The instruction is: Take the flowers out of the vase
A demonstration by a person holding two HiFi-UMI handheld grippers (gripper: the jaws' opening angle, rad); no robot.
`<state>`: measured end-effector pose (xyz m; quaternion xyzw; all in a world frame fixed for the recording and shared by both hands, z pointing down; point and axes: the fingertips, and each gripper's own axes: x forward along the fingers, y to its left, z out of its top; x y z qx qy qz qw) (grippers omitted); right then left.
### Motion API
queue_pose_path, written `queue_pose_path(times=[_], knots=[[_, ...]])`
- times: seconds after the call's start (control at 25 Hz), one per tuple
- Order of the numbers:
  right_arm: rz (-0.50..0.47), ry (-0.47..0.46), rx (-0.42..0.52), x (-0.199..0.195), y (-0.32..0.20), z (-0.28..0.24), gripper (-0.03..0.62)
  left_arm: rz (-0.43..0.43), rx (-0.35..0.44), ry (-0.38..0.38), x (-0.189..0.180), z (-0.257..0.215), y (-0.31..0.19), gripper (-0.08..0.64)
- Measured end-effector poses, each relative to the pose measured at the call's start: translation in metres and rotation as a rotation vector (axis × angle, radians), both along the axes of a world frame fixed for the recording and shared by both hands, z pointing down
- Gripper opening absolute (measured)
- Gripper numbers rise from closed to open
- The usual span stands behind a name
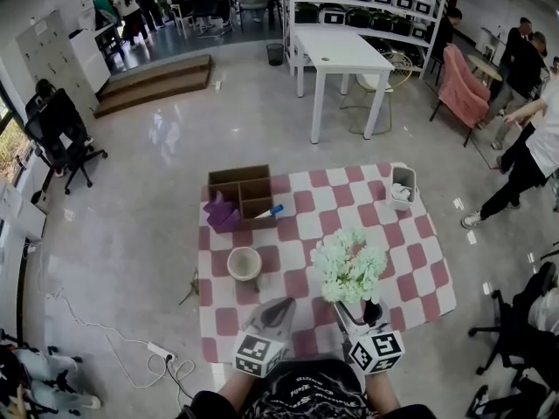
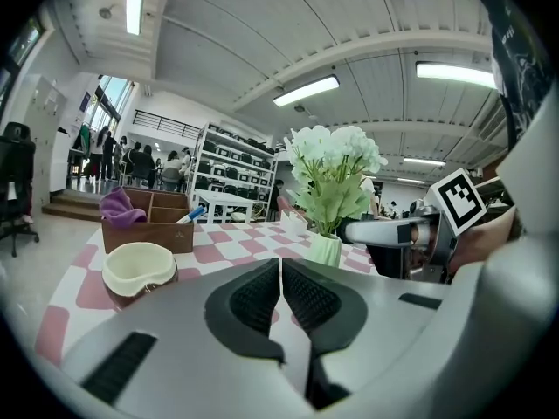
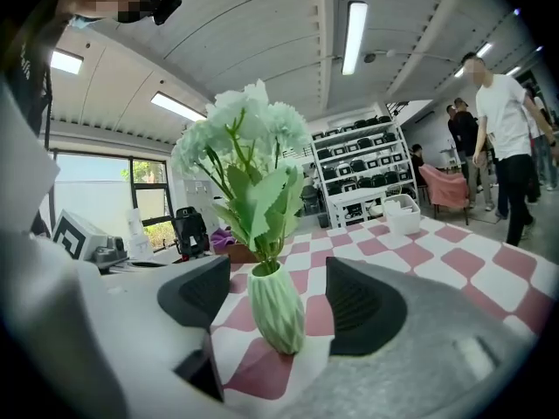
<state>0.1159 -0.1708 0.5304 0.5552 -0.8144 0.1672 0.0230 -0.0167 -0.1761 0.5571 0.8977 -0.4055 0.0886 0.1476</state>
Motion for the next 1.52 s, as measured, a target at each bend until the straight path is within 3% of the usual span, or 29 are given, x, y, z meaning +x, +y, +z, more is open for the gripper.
queue_pose_path(times=[0.48,0.8,1.04,1.52], knots=[[-0.118,0.048,0.034,-0.010,-0.032,-0.010,0.331,-0.043,-0.028,-0.023,-0.003,0.007,-0.012,0.015],[-0.267,0.043,0.107,-0.028,-0.038,-0.024,0.331,-0.083,-0.037,-0.039,-0.007,0.005,-0.020,0.015],[-0.324,0.064,0.154,-0.036,-0.044,-0.032,0.328,-0.124,-0.048,-0.055,-0.015,0.006,-0.025,0.015],[-0.334,0.072,0.193,-0.036,-0.045,-0.040,0.198,-0.153,-0.049,-0.072,-0.023,0.009,-0.025,0.015]])
